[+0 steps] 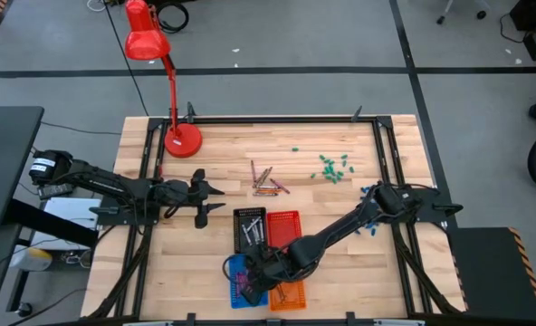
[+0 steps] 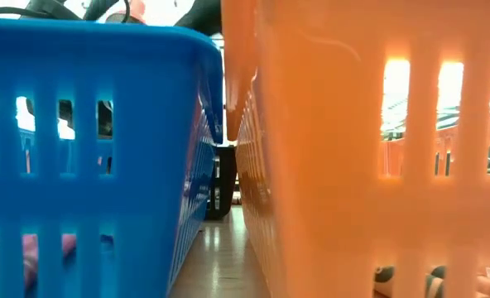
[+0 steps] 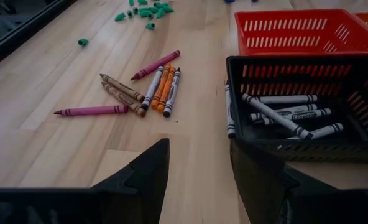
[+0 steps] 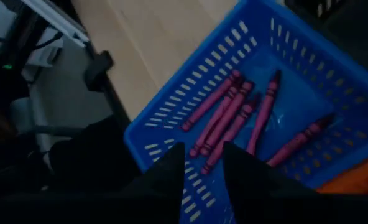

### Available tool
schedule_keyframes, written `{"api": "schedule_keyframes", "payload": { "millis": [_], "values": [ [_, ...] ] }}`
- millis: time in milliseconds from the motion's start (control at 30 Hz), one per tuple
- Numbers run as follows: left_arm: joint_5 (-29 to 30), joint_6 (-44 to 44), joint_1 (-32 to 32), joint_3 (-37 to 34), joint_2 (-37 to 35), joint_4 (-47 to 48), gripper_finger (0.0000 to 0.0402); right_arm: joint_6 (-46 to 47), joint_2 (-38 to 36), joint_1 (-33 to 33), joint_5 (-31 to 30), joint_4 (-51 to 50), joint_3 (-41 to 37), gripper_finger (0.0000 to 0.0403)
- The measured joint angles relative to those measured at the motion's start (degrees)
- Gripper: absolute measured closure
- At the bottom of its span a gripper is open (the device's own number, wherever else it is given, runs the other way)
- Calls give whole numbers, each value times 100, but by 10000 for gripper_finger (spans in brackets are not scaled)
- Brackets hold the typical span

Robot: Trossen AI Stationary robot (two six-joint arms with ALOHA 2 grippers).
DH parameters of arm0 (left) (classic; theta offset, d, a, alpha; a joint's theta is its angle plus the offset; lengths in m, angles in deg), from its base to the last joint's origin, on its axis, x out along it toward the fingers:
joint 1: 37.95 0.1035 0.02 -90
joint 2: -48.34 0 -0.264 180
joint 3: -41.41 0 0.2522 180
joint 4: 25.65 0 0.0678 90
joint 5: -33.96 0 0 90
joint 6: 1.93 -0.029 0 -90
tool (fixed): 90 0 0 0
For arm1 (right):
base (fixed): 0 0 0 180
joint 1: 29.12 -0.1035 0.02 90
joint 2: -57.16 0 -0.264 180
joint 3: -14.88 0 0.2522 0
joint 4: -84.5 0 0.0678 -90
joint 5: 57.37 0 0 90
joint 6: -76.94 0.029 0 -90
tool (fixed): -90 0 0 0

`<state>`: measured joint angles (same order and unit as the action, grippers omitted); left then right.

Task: Sort crayons
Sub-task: Put the red crayon into the blue basket

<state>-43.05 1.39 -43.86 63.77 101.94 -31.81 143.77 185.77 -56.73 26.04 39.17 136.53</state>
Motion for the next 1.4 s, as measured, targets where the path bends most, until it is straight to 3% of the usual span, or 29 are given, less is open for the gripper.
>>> {"api": "schedule_keyframes", "payload": {
  "millis": [267,733,1167,1400],
  "values": [
    [0,41,0,0,0,-37,219,-592,-316,619,-874,-906,7,292],
    [0,-56,0,0,0,-28,219,-2151,-231,2407,-809,-989,11,292],
    [0,-117,-2,0,0,-39,219,-3286,-28,3401,-770,-1034,-33,288],
    [0,-115,-2,0,0,9,219,-3095,-31,3535,-461,-2496,-31,260]
  ]
}}
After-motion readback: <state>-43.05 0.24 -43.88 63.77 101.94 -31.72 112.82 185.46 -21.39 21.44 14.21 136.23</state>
